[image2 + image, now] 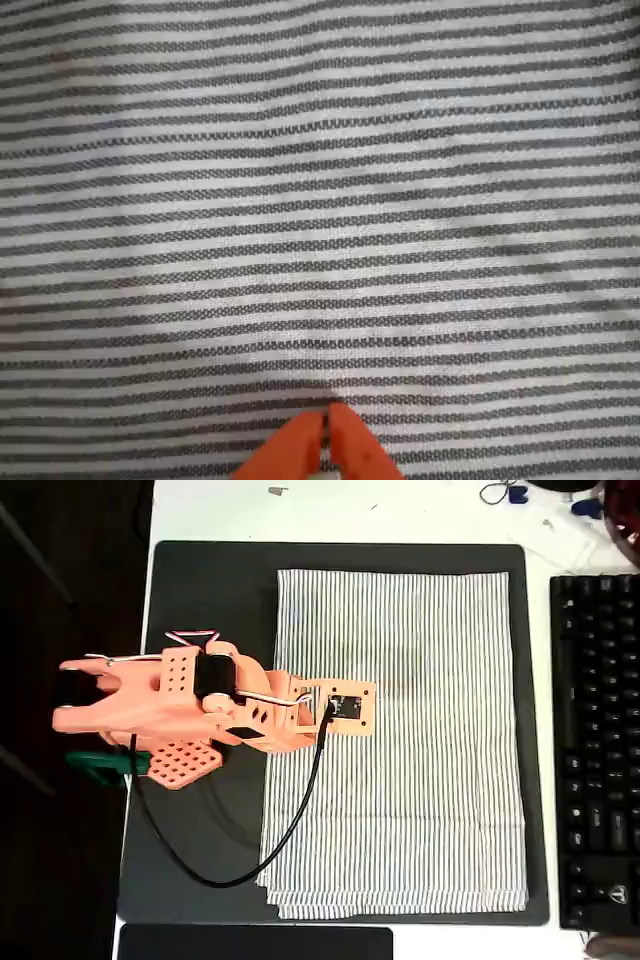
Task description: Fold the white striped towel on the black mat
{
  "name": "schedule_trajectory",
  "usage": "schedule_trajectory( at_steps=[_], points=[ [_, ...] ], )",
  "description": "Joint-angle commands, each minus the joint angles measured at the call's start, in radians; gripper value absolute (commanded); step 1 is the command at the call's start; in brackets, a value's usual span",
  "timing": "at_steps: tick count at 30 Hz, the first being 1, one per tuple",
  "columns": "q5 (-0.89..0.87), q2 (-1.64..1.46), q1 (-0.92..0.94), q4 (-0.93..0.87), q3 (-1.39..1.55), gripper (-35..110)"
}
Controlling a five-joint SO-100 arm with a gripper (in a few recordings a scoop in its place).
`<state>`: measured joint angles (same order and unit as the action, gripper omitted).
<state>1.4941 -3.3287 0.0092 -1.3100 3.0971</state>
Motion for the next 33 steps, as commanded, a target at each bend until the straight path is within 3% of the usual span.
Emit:
schedule_trajectory(
  at_steps=[1,33],
  points=[
    [-0.005,-0.006,0.003,-0.009,0.017,0],
    [0.005,-0.006,0.006,-0.009,0.017,0]
  ],
)
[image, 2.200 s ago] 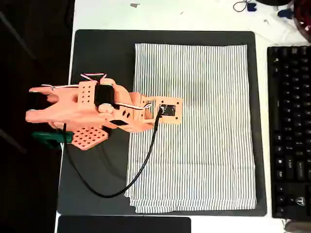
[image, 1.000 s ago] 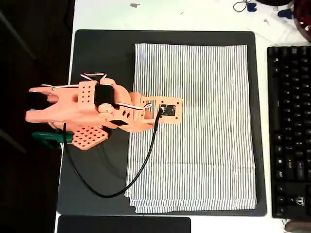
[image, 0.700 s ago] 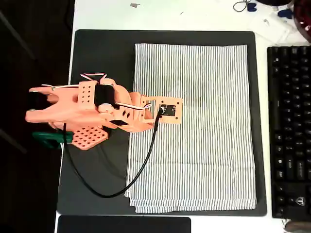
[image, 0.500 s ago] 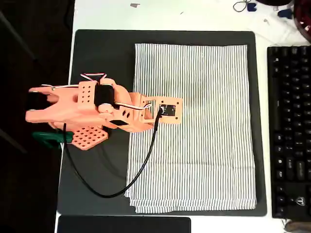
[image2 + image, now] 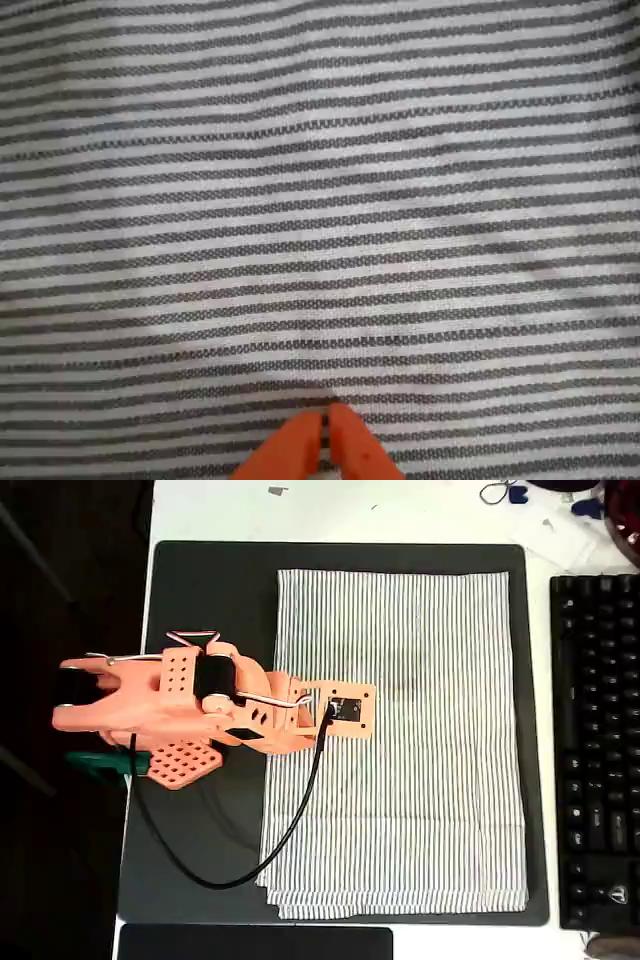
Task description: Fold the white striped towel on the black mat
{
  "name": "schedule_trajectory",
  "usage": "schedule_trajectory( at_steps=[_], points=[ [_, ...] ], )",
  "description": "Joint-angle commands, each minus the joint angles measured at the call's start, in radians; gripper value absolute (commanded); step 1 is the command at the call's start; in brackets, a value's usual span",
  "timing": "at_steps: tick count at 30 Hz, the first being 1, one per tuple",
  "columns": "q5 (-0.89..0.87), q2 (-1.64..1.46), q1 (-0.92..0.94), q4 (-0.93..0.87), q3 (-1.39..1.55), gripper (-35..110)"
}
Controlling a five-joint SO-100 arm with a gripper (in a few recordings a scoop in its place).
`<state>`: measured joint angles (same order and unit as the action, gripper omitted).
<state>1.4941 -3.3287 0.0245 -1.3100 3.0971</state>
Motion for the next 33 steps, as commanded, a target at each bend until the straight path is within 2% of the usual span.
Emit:
schedule_trajectory(
  at_steps=[1,26,33],
  points=[
    [0.006,-0.006,-0.012,-0.009,0.017,0],
    [-0.018,-0.006,-0.023,-0.006,0.018,0],
    [0.034,-0.003,0.006,-0.011,0.018,0]
  ],
)
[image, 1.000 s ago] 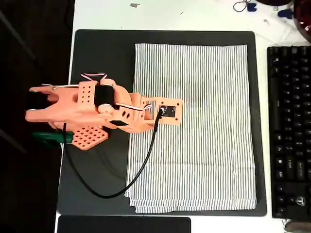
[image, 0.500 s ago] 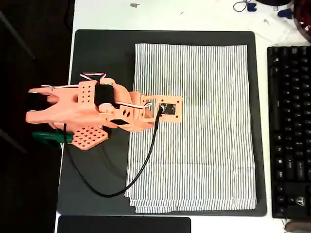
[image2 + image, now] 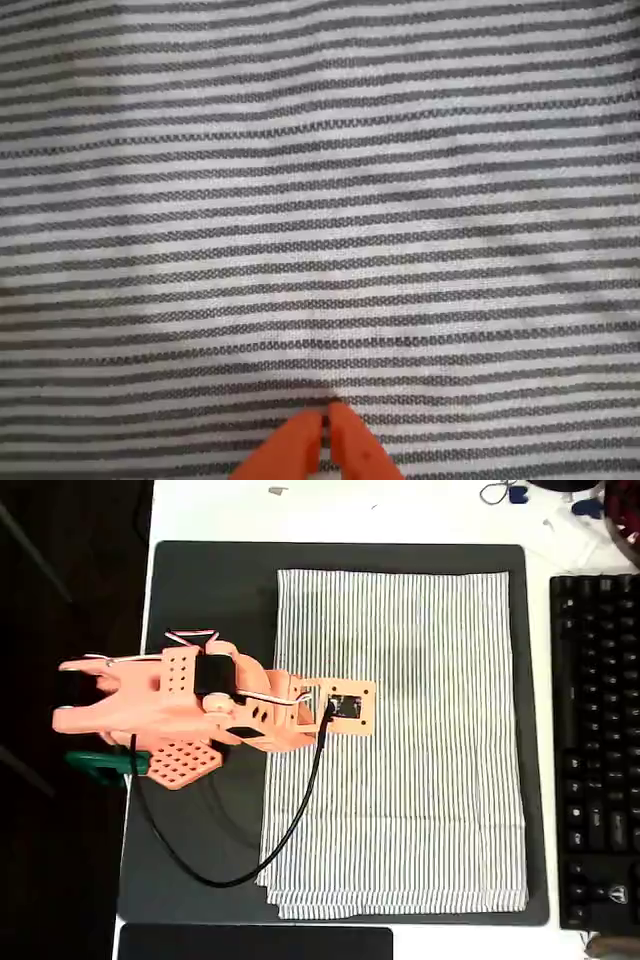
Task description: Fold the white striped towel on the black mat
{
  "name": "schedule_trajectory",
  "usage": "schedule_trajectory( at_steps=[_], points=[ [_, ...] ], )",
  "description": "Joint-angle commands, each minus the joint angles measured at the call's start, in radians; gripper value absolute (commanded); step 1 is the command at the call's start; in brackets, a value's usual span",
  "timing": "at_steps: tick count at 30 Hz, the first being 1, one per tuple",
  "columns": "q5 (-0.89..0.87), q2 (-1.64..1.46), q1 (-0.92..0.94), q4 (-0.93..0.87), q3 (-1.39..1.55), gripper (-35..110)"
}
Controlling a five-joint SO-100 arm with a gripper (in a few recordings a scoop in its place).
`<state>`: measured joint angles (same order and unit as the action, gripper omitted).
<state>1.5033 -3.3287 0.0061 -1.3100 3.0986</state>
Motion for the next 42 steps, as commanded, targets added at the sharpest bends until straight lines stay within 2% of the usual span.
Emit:
schedule_trajectory(
  at_steps=[1,7,14,20,27,42],
  points=[
    [0.049,0.011,0.037,-0.011,0.015,0],
    [0.058,0.130,0.026,0.021,-0.021,0],
    [-0.095,0.380,-0.176,-0.020,-0.256,0],
    [-0.253,0.732,-0.334,0.123,-0.426,0],
    [-0.350,1.014,-0.514,0.250,-0.652,0],
    [-0.503,1.534,-0.660,0.290,-1.126,0]
  ],
)
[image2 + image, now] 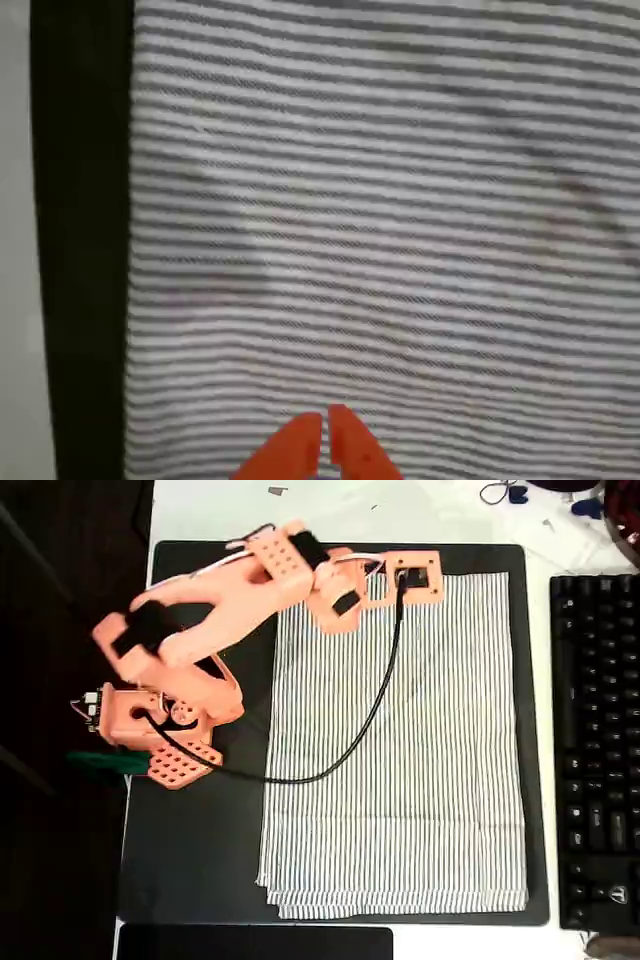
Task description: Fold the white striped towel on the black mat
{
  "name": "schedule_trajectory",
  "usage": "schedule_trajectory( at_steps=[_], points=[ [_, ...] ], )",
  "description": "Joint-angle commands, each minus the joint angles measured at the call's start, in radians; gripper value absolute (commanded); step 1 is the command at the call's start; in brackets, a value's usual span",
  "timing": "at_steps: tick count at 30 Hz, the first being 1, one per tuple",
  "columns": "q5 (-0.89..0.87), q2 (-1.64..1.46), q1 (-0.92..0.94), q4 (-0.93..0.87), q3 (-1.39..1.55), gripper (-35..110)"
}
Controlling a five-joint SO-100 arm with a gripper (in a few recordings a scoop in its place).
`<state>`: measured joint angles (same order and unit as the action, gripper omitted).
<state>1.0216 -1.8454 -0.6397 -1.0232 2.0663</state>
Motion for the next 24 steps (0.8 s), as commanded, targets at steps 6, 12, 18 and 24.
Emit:
schedule_trajectory(
  at_steps=[6,12,18,24],
  points=[
    [-0.049,0.281,-0.038,0.000,-0.304,0],
    [-0.074,0.431,-0.061,0.008,-0.456,4],
    [-0.084,0.548,-0.071,-0.003,-0.549,13],
    [-0.078,0.623,-0.064,-0.021,-0.601,18]
  ],
)
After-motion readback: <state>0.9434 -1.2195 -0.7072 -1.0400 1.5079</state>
